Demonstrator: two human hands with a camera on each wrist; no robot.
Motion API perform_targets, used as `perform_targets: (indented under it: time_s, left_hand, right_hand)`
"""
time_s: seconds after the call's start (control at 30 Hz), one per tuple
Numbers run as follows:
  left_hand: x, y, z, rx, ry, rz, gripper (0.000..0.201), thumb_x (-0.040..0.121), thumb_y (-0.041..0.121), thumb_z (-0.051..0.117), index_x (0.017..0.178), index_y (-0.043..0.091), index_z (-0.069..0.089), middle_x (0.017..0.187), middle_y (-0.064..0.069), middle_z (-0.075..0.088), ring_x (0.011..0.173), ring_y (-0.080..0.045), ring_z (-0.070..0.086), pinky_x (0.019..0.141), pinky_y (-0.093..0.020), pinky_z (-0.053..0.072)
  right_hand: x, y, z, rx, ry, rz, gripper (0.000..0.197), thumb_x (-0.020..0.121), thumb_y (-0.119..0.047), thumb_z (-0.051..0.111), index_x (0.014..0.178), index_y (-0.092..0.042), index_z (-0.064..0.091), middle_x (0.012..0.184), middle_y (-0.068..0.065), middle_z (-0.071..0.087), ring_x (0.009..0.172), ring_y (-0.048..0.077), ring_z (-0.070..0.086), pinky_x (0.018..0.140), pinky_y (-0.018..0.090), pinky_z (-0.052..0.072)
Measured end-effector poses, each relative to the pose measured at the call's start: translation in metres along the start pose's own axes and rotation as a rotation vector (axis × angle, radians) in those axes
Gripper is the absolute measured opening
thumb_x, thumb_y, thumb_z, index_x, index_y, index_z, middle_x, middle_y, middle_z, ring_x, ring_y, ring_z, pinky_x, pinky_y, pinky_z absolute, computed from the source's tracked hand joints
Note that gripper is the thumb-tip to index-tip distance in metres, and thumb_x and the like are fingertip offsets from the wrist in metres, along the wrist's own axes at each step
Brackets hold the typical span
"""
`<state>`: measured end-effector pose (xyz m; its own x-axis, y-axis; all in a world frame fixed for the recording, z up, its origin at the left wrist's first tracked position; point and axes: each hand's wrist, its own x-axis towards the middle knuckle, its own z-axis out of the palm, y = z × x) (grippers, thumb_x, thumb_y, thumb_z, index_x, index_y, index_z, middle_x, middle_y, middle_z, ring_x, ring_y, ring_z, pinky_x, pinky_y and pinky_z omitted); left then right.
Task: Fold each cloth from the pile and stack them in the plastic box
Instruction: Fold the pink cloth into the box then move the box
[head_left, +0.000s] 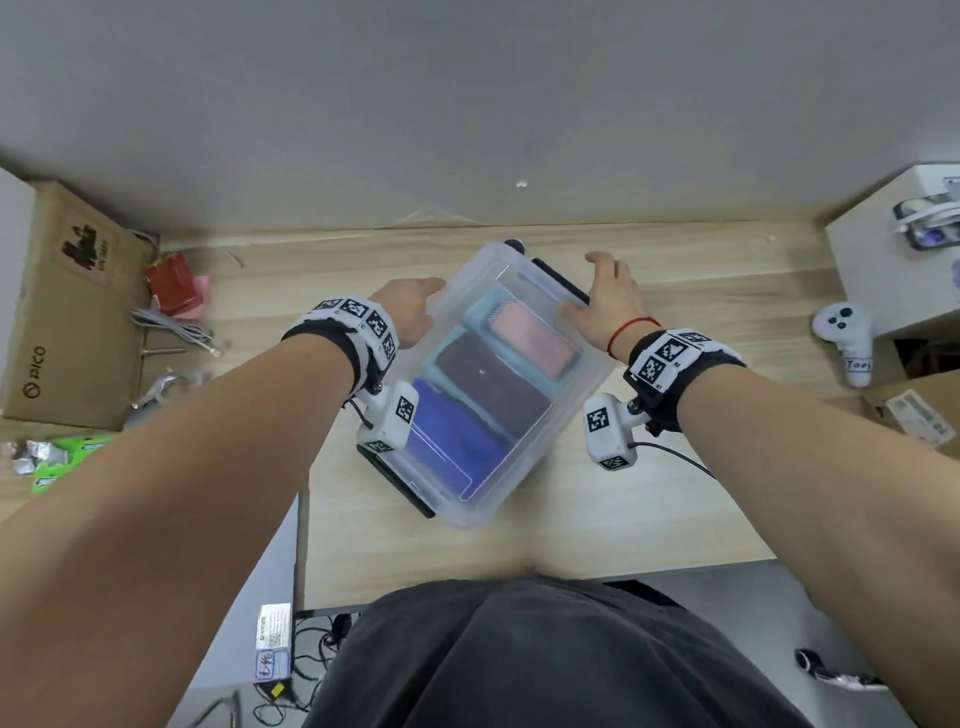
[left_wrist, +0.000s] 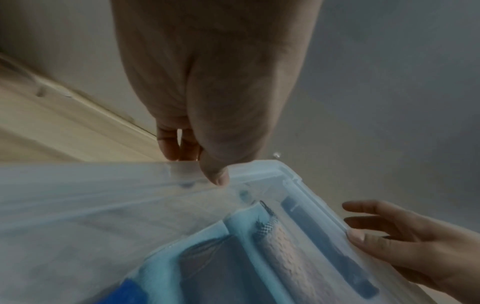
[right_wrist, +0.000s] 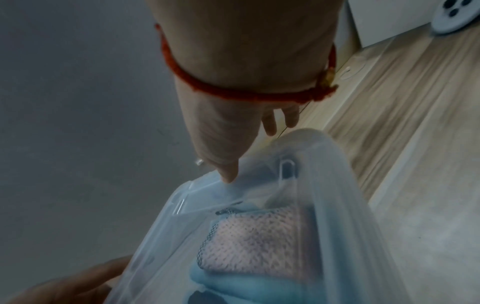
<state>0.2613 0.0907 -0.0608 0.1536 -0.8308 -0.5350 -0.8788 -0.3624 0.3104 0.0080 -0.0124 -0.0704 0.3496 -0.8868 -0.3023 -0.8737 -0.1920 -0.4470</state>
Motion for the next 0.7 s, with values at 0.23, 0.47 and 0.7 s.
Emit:
perform_targets:
  time_s: [0.23,0.47,0.7]
  left_hand:
    - [0.012,0.043,0.002,0.103,0.061,0.102,0.052,0.094,0.016,0.043,0.143,0.033,0.035,0.104,-0.014,0.052,0.101,-0.037,0.055,0.085,-0.046,0.046]
    - [-0.004,0.072,0.026,0.137,0.042,0.011,0.127,0.060,0.076,0.068,0.152,0.022,-0.001,0.147,-0.012,0.030,0.132,-0.034,0.036,0.106,-0.051,0.033]
    - [0.000,0.077,0.040,0.242,-0.011,-0.070,0.140,0.055,0.071,0.076,0.150,0.023,-0.015,0.149,-0.012,0.025,0.131,-0.036,0.035,0.107,-0.051,0.034]
  right_hand:
    - [-0.014,0.036,-0.003,0.091,-0.134,0.077,0.069,0.089,-0.039,0.063,0.145,-0.017,0.029,0.143,0.015,0.037,0.123,0.033,0.049,0.106,0.040,0.040]
    - [-0.011,0.045,-0.009,0.165,-0.229,0.182,0.073,0.091,-0.044,0.058,0.148,-0.015,0.022,0.145,0.017,0.040,0.125,0.034,0.050,0.104,0.040,0.041]
    - [-0.011,0.066,-0.002,0.225,-0.340,0.173,0.074,0.074,-0.068,0.059,0.127,-0.017,0.050,0.117,0.006,0.065,0.098,0.025,0.064,0.087,0.039,0.052]
